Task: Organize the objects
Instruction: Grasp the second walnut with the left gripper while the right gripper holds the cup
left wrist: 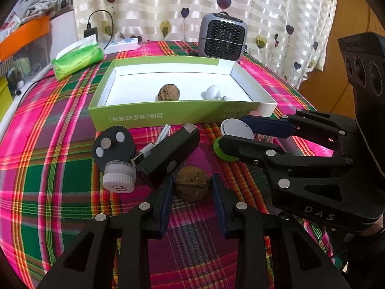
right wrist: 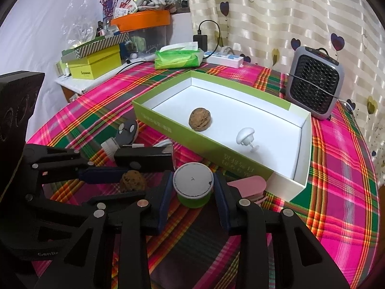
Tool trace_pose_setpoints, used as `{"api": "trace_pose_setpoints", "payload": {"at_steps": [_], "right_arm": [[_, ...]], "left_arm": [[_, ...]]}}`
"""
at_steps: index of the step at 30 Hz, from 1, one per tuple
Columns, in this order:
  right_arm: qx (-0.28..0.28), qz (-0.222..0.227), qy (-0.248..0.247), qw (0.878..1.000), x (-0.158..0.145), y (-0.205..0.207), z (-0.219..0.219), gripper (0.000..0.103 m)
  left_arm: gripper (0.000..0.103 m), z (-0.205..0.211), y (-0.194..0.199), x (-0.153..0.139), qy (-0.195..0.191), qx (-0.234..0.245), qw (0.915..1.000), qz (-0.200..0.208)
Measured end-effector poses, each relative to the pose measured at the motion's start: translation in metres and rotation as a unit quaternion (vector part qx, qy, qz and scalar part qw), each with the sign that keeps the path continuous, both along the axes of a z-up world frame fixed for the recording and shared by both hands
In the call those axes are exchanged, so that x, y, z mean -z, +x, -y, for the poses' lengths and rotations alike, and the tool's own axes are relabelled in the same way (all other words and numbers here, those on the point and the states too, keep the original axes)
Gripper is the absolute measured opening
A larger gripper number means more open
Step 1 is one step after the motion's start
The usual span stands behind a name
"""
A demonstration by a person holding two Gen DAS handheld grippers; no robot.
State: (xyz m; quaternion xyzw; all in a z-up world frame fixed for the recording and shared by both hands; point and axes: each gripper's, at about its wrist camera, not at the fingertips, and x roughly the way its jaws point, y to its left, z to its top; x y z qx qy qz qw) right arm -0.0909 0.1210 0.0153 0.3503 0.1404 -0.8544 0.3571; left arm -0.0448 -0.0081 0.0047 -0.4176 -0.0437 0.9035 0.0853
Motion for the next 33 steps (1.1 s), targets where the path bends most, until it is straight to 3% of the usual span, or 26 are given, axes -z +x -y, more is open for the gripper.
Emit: {"api": "trace_pose_setpoints", "payload": {"at_steps": [33], "right_arm": [[0.011, -0.015, -0.034, 0.999, -0.020, 0.020, -0.014, 0.036]], "left_arm": [[0.029, 0.001, 0.008, -0.025, -0.009, -0.005, 0.9990, -0.044]]}}
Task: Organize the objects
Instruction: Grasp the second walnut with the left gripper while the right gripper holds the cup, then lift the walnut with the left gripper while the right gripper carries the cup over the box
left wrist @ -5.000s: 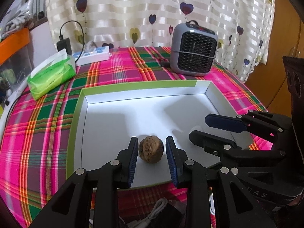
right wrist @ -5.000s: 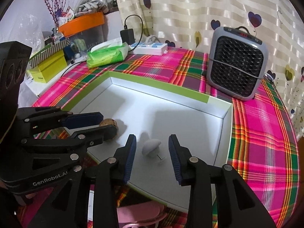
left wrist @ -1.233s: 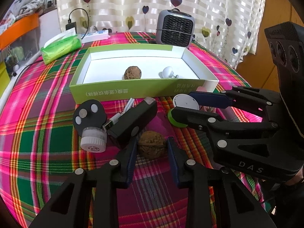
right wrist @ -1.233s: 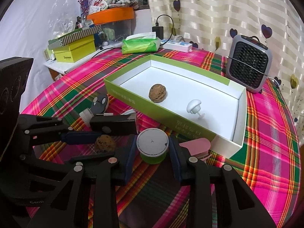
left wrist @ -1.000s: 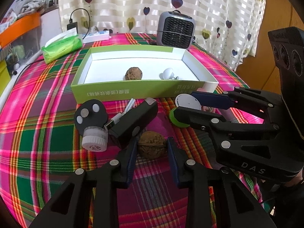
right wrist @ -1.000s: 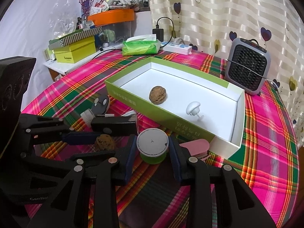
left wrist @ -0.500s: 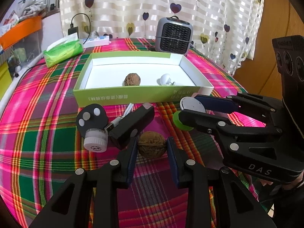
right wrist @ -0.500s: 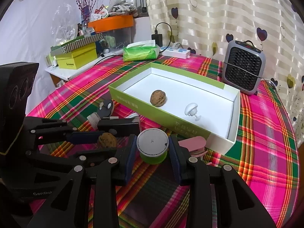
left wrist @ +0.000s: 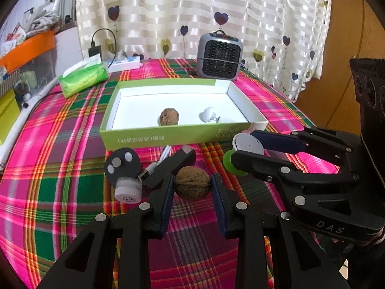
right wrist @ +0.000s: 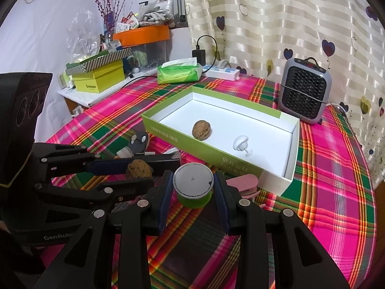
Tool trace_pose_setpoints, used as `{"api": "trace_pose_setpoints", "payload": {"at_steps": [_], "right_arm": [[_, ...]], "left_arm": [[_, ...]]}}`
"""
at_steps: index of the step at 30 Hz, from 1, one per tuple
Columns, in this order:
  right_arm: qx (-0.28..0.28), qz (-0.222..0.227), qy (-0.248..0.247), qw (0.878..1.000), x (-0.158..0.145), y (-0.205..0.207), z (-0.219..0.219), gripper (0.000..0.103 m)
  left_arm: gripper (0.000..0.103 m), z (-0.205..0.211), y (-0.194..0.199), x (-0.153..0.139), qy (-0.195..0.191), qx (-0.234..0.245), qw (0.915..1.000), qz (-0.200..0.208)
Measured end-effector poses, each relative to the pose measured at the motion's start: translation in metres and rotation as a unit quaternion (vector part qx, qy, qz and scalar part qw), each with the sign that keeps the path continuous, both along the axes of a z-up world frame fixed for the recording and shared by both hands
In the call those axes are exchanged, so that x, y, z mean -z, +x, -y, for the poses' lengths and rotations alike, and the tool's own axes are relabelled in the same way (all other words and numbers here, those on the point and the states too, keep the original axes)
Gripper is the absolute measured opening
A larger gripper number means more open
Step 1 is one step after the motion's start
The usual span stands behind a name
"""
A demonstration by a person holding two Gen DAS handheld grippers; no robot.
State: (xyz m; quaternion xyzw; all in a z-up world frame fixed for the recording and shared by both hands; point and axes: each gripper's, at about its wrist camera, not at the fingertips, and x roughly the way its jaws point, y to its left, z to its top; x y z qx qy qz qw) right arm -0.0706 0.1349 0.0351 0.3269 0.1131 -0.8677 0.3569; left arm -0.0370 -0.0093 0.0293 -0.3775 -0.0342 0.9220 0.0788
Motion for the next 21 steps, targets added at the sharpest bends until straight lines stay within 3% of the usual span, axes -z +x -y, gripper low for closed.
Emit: {"api": "trace_pose_setpoints", "payload": {"at_steps": [21], "right_arm": [[0.013, -0.008, -0.009, 1.000, -0.010, -0.006, -0.003, 0.036]], "left_arm": [[0.029, -0.001, -0.004, -0.015, -0.010, 0.003, 0.9997, -0.021]]}}
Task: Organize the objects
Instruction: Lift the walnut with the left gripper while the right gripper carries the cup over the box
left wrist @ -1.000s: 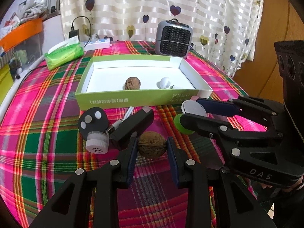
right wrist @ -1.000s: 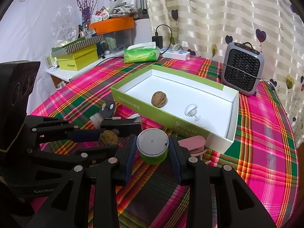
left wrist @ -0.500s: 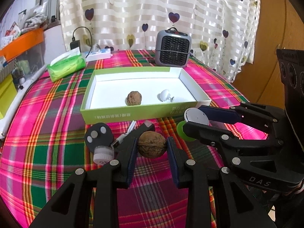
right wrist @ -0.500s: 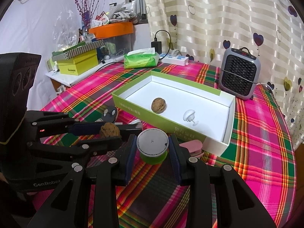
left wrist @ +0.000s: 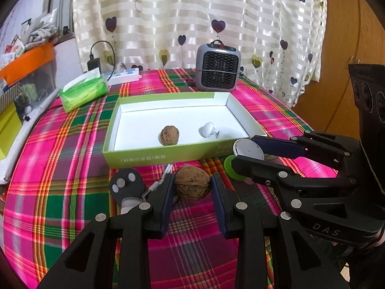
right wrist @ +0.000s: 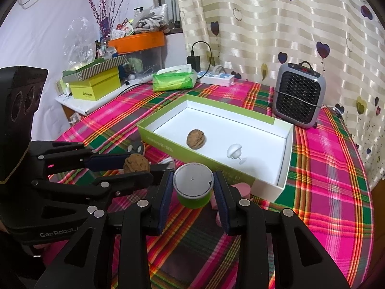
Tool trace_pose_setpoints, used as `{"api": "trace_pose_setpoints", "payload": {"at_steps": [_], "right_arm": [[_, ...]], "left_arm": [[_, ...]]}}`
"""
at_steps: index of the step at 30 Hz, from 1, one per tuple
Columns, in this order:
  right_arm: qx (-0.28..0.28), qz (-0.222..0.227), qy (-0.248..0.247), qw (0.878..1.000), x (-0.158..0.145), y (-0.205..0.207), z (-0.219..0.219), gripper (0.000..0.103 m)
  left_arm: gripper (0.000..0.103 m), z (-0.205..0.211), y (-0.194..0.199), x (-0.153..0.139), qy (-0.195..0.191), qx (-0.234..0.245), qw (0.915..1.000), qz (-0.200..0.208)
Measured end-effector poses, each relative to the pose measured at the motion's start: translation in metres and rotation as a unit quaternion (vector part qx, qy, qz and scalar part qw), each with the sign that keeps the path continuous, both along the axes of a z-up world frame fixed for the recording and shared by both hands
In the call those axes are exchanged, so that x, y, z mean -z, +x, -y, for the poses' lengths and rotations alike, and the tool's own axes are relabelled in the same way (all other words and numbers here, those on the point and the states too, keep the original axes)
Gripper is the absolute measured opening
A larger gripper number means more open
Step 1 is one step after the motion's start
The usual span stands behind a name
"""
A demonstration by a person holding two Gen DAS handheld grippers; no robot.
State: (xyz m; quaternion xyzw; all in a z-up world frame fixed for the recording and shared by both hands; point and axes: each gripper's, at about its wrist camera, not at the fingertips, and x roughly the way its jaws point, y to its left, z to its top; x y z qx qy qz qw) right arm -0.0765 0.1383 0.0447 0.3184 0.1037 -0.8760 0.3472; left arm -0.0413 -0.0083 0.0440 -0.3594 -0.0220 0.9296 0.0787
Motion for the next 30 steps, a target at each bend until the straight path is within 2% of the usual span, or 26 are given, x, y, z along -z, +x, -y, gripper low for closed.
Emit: {"api": "trace_pose_setpoints", "payload": {"at_steps": [30], "right_arm": [[0.017, -0.024, 0.004, 1.000, -0.016, -0.031, 0.008, 0.036]], "left_arm": [[0.029, 0.005, -0.033, -0.019, -0.027, -0.011, 0.9992, -0.026]]}}
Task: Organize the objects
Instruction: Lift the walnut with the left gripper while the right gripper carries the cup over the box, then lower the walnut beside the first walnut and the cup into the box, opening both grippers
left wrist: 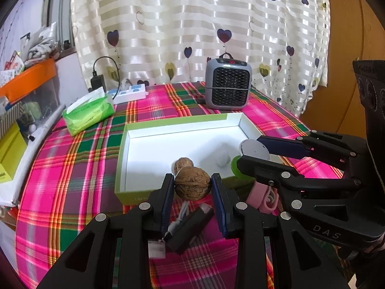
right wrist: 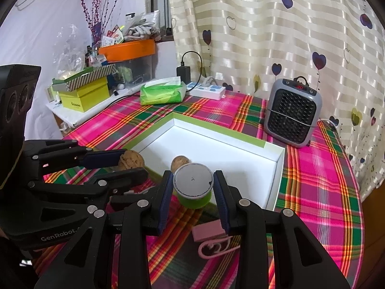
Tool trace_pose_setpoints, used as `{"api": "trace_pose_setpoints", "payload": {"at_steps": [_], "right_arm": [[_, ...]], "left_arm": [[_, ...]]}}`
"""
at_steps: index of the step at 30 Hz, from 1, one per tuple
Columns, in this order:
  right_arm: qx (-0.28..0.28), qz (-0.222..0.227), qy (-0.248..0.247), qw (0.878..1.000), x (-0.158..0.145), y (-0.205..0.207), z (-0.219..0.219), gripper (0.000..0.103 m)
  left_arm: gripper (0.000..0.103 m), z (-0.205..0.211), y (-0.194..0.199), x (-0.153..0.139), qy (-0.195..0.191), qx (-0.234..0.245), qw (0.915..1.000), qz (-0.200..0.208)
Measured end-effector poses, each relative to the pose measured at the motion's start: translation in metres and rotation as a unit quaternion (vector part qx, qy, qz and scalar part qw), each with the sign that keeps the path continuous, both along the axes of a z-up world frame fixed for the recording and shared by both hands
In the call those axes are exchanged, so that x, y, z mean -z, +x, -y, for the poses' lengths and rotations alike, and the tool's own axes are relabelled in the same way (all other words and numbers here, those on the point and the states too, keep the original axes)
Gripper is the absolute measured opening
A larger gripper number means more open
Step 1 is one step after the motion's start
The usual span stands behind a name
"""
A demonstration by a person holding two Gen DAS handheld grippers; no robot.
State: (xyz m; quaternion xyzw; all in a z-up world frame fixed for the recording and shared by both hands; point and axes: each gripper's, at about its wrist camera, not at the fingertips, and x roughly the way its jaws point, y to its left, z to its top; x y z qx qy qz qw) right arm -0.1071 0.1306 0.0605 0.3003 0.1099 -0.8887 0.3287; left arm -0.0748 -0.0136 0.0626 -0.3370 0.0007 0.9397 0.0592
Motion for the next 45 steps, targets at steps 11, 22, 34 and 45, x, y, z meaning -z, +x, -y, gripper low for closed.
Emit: {"api": "trace_pose_setpoints", "payload": {"at_steps": [11, 22, 34, 45], "right_arm": [[0.004, -0.004, 0.003, 1.000, -0.004, -0.020, 0.008, 0.036], [0.008, 0.000, 0.007, 1.000, 0.001, -0.035, 0.015, 0.036], [0.007, 0.015, 0.000, 1.000, 0.017, -0.048, 0.022, 0.036], [-0.001, 0.034, 0.008, 0.999, 0.030, -0.052, 0.026, 0.036]], "left_arm": [[0.029, 0.004, -0.017, -0.003, -0.008, -0.008, 0.9999, -0.001], [0.029, 0.011, -0.035, 0.002, -0.011, -0.013, 0.9998, 0.003], [0.029, 0.016, -0.048, 0.018, -0.016, -0.019, 0.9996, 0.015], [0.029, 0.018, -0.053, 0.029, -0.018, -0.025, 0.9991, 0.028]]}}
